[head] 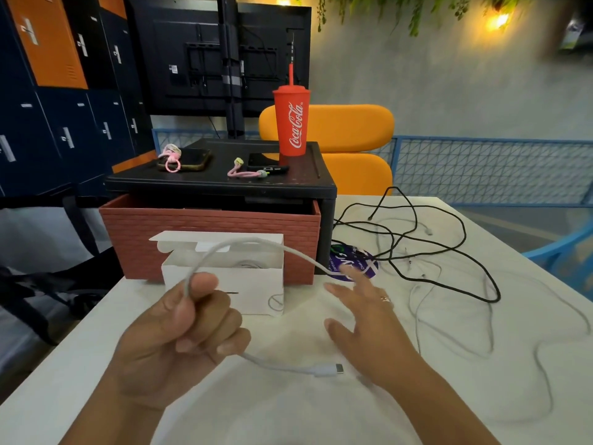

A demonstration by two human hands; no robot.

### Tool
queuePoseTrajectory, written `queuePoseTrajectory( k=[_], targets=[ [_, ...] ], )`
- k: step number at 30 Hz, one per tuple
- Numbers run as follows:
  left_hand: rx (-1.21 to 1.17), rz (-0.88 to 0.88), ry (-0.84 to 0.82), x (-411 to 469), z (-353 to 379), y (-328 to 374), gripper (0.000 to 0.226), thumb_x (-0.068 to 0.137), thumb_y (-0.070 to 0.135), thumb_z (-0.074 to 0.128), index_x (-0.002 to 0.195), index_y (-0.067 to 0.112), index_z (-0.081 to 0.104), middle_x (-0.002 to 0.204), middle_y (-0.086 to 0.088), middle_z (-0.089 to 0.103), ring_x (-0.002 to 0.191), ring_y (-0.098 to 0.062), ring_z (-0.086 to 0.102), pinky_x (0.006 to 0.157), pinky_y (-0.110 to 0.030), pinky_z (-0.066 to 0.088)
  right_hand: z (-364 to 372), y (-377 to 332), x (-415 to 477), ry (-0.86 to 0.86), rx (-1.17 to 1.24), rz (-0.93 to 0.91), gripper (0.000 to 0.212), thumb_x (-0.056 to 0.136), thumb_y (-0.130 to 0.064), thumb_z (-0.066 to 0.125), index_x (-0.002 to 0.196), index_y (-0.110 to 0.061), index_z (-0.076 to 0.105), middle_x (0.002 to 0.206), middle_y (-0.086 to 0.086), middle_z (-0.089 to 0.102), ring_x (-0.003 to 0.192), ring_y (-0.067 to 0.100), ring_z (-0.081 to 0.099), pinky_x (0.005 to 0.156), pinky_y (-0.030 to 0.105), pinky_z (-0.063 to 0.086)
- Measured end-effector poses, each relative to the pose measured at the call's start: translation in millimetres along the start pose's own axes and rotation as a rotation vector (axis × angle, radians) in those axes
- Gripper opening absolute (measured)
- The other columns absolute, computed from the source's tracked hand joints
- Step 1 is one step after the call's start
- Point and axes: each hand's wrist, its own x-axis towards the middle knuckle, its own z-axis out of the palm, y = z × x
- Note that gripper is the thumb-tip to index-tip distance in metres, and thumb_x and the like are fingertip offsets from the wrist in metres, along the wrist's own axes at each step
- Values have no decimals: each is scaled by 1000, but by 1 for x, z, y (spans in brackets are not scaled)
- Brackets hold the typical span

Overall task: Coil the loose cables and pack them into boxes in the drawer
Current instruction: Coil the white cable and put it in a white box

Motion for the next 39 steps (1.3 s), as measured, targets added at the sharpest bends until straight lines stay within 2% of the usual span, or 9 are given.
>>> queuePoseTrajectory(
  k=[4, 7, 11, 14, 21, 26, 32, 35, 39],
  targets=[
    [-58, 46, 126, -1, -10, 10, 37, 102, 9, 26, 135, 2, 40, 75, -11, 34, 70, -23, 27, 83, -38, 31, 4, -7, 0, -184, 264, -44, 22, 84, -17, 64, 100, -31, 69, 111, -17, 57, 101, -6, 50, 89, 5, 33],
    [-42, 95, 219, -1, -17, 17, 40, 104, 11, 19, 142, 9, 29, 81, -19, 46, 71, -26, 31, 88, -44, 35, -4, -15, -5, -408, 556, -21, 22, 80, -13, 69, 76, -35, 71, 92, -7, 65, 80, 0, 59, 80, 15, 45],
    [278, 157, 277, 6, -14, -6, 55, 68, 38, 79, 120, 29, 62, 62, 1, 54, 50, -10, 46, 60, -24, 50, -20, -26, -13, -727, 699, -112, 17, 76, -16, 70, 77, -33, 73, 94, 17, 64, 79, 14, 55, 77, 33, 42],
    [414, 80, 326, 8, 2, -23, 68, 54, 48, 84, 118, 35, 63, 64, -1, 59, 52, -11, 53, 57, -21, 49, -23, -29, -14, -806, 744, -147, 23, 76, -10, 69, 76, -32, 72, 90, 14, 62, 77, 14, 56, 78, 32, 42],
    [975, -78, 139, 6, 12, -53, 49, 85, 35, 52, 129, 53, 40, 80, -2, 69, 68, -14, 65, 70, -22, 51, -26, -26, -13, -689, 893, -150, 33, 72, 1, 65, 79, -30, 73, 77, -9, 68, 61, 1, 51, 61, 12, 43],
    [1136, -66, 276, 5, 4, -42, 39, 81, 35, 44, 117, 50, 47, 58, 4, 59, 54, -9, 50, 57, -20, 42, -20, -23, -8, -238, 811, -63, 36, 66, 2, 55, 68, -31, 69, 65, -8, 69, 57, 9, 47, 53, 15, 39],
    [787, -93, 322, 7, 9, -23, 35, 55, 48, 72, 79, 22, 76, 41, 11, 33, 39, -3, 29, 47, -16, 30, -26, 14, 5, 423, 216, 82, 29, 77, 3, 63, 76, -26, 68, 81, -19, 57, 84, 5, 51, 83, 6, 35],
    [461, -98, 247, 4, 5, -12, 47, 49, 49, 85, 68, 8, 72, 43, 12, 24, 36, -4, 20, 43, -16, 34, -26, 31, 10, 463, 231, 266, 13, 83, -14, 65, 88, -25, 69, 100, -6, 56, 95, 13, 53, 90, 30, 42],
    [183, -48, 30, 2, -7, -7, 20, 83, 27, 67, 81, 7, 68, 53, 8, 23, 43, -8, 22, 48, -17, 41, -17, 32, 13, 314, 241, 363, 15, 89, -16, 58, 79, -28, 60, 94, -2, 60, 80, 11, 53, 66, 22, 36]
  ],
)
